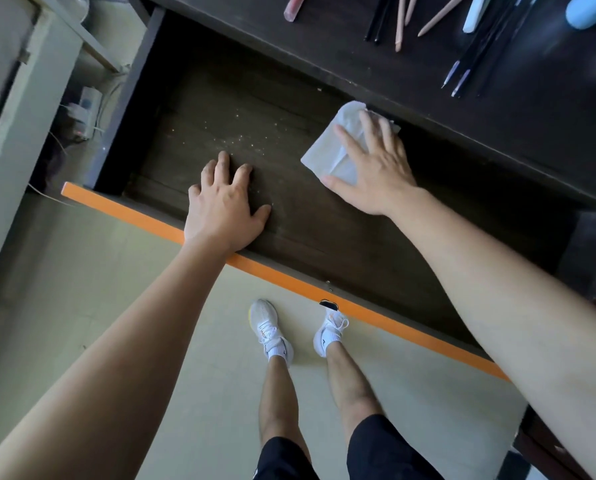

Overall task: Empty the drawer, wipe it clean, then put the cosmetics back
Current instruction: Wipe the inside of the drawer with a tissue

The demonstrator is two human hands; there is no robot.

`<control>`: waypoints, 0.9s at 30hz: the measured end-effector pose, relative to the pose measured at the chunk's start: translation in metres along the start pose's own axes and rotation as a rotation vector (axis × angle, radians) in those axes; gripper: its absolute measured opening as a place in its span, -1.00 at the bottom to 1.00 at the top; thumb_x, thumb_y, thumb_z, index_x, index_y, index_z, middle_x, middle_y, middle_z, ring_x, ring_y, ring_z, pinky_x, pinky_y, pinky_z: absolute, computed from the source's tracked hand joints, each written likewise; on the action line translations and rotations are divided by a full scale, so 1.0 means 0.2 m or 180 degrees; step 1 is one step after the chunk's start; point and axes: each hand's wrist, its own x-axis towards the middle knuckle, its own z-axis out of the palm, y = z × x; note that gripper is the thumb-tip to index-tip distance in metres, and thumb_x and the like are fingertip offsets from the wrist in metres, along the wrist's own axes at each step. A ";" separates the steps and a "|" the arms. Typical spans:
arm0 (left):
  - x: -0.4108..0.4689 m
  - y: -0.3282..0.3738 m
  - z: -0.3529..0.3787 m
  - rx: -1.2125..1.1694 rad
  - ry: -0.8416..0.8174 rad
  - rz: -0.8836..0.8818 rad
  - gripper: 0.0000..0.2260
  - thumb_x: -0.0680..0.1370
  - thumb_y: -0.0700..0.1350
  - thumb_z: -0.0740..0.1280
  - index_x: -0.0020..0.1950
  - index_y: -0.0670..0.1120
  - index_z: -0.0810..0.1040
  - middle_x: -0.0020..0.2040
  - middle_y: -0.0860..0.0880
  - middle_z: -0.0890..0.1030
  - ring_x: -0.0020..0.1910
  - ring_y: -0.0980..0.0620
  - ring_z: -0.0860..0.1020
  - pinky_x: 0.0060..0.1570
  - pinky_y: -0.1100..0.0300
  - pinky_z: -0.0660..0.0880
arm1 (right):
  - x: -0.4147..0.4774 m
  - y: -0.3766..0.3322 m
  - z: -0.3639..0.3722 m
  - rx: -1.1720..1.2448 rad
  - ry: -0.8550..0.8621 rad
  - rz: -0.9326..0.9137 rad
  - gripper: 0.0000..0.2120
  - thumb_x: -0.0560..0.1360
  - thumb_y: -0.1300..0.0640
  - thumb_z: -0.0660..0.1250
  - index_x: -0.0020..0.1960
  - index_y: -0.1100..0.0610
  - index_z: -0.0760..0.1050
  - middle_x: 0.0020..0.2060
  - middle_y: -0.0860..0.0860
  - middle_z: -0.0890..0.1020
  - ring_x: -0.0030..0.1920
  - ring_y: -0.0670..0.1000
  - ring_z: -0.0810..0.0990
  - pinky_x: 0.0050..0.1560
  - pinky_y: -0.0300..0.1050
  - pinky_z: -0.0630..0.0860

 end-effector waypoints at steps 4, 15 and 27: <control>0.00 0.02 0.01 0.0010 0.0023 -0.0018 -0.35 0.50 0.24 0.28 0.51 0.03 0.20 0.58 -0.14 0.05 0.54 -0.17 0.04 0.39 -0.15 0.20 | 0.19 -0.19 -0.06 0.0113 -0.0058 -0.0252 -0.17 0.49 -0.43 0.10 0.60 -0.15 -0.18 0.59 0.06 -0.23 0.57 0.21 -0.28 0.54 0.19 -0.15; -0.04 -0.08 -0.10 -0.0228 0.0412 -0.0117 -0.42 0.56 0.21 0.19 0.53 0.03 0.20 0.60 -0.13 -0.05 0.57 -0.17 -0.05 0.43 -0.20 0.11 | -0.08 -0.14 0.09 -0.0055 -0.0201 -0.0566 -0.22 0.51 -0.47 -0.07 0.57 -0.19 -0.30 0.56 0.03 -0.37 0.54 0.13 -0.42 0.52 0.15 -0.26; -0.13 -0.49 -0.13 -0.0055 0.0898 -0.0931 -0.40 0.57 0.25 0.03 0.55 0.00 0.18 0.60 -0.15 0.00 0.58 -0.15 -0.10 0.49 -0.24 -0.19 | 0.18 -0.47 0.02 -0.0277 -0.0168 -0.0775 -0.23 0.52 -0.47 -0.10 0.58 -0.19 -0.30 0.55 0.10 -0.39 0.53 0.18 -0.44 0.51 0.16 -0.31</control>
